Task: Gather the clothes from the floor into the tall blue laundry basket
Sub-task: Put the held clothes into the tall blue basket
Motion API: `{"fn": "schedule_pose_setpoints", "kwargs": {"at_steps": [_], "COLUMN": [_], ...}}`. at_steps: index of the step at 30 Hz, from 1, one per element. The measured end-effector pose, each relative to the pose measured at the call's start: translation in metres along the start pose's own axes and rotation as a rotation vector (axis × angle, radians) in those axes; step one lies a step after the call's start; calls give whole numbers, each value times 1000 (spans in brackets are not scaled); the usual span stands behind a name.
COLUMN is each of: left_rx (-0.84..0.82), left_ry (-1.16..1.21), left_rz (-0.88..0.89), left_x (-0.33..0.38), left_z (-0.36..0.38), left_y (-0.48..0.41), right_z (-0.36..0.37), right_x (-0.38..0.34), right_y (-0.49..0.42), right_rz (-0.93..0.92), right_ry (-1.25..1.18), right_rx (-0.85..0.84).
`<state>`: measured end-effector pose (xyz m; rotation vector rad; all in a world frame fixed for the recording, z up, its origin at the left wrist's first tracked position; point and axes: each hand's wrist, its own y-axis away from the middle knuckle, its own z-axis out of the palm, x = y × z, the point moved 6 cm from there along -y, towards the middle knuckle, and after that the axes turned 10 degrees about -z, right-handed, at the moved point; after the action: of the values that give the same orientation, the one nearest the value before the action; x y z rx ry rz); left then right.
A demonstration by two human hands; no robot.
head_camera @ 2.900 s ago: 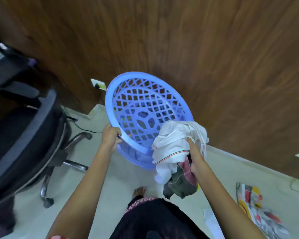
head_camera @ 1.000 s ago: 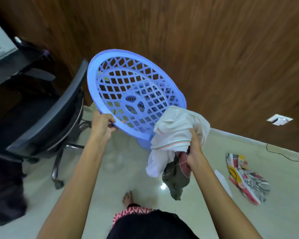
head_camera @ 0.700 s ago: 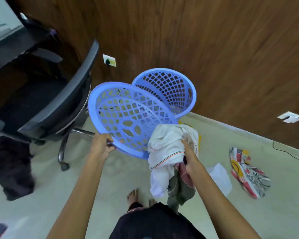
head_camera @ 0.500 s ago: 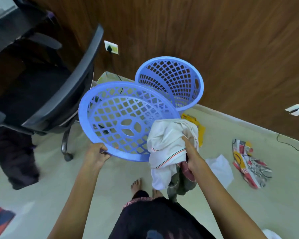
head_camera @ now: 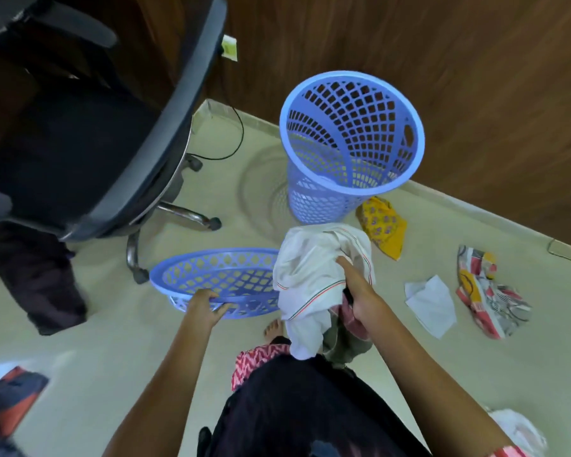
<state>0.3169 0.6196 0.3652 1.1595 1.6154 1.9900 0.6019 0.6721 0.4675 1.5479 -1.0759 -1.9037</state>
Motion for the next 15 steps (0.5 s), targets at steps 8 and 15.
{"fn": "schedule_pose_setpoints", "kwargs": {"at_steps": [8,15], "left_rx": [145,62], "left_ry": [19,-215], "left_rz": [-177,-238], "left_x": [5,-8], "left_z": [-17,-17], "left_y": [-37,-26], "right_z": [-5,-2], "right_x": [7,13], "right_y": [5,-3], "right_rz": [-2,37], "right_ry": [48,117], "right_rx": [-26,-43]}}
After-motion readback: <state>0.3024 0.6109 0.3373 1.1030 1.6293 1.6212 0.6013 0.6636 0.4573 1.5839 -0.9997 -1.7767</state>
